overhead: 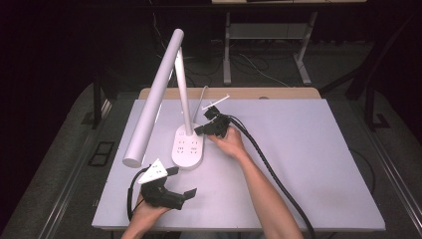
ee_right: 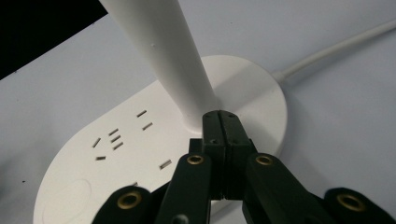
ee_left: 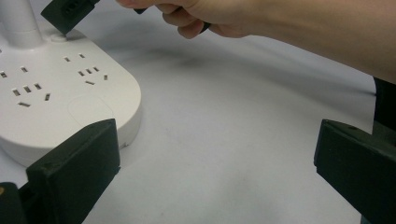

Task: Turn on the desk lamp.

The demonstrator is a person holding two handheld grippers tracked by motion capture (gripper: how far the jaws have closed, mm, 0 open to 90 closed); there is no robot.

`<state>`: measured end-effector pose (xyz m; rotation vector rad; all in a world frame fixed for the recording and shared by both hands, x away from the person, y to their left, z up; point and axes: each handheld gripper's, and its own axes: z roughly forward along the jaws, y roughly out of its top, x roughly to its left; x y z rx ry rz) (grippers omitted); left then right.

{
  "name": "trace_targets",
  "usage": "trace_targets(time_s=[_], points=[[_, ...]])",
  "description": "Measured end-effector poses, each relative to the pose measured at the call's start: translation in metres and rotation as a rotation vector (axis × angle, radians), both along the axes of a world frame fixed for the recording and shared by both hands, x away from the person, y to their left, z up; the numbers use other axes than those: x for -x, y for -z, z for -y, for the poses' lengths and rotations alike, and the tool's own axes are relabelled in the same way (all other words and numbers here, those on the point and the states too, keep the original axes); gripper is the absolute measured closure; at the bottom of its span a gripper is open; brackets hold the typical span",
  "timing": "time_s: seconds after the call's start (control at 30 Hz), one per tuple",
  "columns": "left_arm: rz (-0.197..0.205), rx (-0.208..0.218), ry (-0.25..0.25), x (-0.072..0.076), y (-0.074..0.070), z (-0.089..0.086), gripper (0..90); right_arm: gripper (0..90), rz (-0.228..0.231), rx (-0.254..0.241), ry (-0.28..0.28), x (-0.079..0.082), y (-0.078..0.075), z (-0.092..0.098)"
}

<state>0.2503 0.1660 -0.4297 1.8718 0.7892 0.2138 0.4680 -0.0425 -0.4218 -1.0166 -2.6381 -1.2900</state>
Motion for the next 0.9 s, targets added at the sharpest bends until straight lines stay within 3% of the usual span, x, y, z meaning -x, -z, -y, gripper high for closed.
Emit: trace_targets(time_s=[0.23, 0.53, 0.63, 0.9], points=[[0.000, 0.000, -0.003, 0.000, 0.000, 0.000, 0.0, 89.9, 0.021, 0.008, -0.014, 0.003, -0.011, 0.007], [0.000, -0.003, -0.002, -0.001, 0.000, 0.000, 0.0, 90.0, 0.018, -0.020, -0.008, 0.008, -0.021, 0.022], [-0.001, -0.003, -0.001, -0.001, 0.000, 0.000, 0.0, 89.9, 0.026, 0.002, -0.012, 0.012, -0.026, 0.033], [0.001, -0.005, -0.004, -0.001, 0.000, -0.001, 0.0, 89.8, 0.059, 0.000, 0.007, 0.025, -0.041, 0.061]])
